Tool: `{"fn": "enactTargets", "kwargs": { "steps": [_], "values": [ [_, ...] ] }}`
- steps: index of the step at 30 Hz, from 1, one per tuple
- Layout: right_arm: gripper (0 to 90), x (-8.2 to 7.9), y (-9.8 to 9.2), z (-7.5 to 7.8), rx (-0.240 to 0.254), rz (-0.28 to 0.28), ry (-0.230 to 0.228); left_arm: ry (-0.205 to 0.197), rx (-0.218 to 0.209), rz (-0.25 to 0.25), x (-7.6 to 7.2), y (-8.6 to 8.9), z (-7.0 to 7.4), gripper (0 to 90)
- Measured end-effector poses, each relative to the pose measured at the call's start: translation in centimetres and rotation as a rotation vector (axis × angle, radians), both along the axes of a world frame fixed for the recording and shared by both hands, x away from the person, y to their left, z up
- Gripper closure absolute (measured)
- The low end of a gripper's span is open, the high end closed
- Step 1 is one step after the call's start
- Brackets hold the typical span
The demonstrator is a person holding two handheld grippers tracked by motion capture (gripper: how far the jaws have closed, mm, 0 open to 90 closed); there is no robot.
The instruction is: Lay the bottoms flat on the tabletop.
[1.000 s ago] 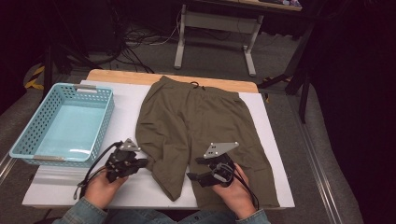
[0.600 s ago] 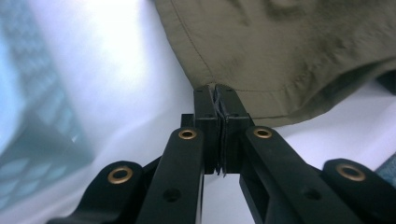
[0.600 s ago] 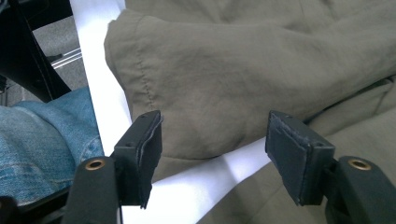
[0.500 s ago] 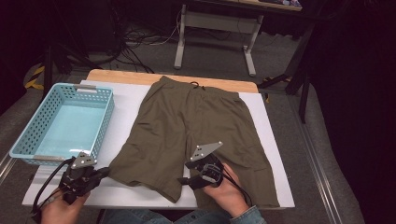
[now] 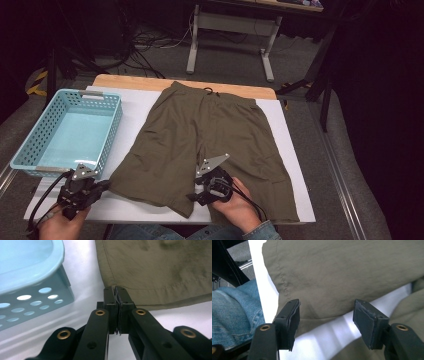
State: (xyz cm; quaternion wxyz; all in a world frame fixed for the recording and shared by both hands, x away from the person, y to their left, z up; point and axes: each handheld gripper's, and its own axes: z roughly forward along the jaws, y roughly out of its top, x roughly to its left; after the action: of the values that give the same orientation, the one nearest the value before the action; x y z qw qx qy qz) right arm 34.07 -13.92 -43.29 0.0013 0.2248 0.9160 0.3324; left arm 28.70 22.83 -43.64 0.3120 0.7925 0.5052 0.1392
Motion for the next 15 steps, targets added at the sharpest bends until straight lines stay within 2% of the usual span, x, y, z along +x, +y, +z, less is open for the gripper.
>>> {"fn": "enactTargets", "kwargs": {
  "steps": [3,5,8,10,11,13,15],
  "values": [
    [40.8,-0.1,0.6,-0.5,-0.026,0.013,-0.007,0.002,-0.008,-0.002,0.0,0.0,0.0,88.2],
    [45.6,-0.2,1.0,-0.7,-0.047,0.025,-0.012,0.002,-0.012,-0.002,0.0,0.1,0.1,88.2],
    [61.6,-0.3,1.4,-1.1,-0.077,0.038,-0.025,-0.003,-0.015,-0.003,0.0,0.1,0.1,88.2],
    [73.0,-0.4,1.6,-1.2,-0.085,0.025,-0.04,-0.006,-0.025,-0.003,-0.1,0.2,0.2,88.2],
    [82.8,-0.3,1.5,-1.1,-0.084,0.025,-0.029,-0.002,-0.03,-0.004,-0.1,0.2,0.2,88.2],
    [88.2,-0.3,1.4,-0.9,-0.074,0.018,-0.021,-0.009,-0.043,0.003,-0.2,0.5,0.3,88.2],
    [89.2,-0.4,1.0,-0.4,-0.068,0.019,-0.017,-0.026,-0.055,0.005,-0.6,0.6,0.7,88.3]
  ]
}}
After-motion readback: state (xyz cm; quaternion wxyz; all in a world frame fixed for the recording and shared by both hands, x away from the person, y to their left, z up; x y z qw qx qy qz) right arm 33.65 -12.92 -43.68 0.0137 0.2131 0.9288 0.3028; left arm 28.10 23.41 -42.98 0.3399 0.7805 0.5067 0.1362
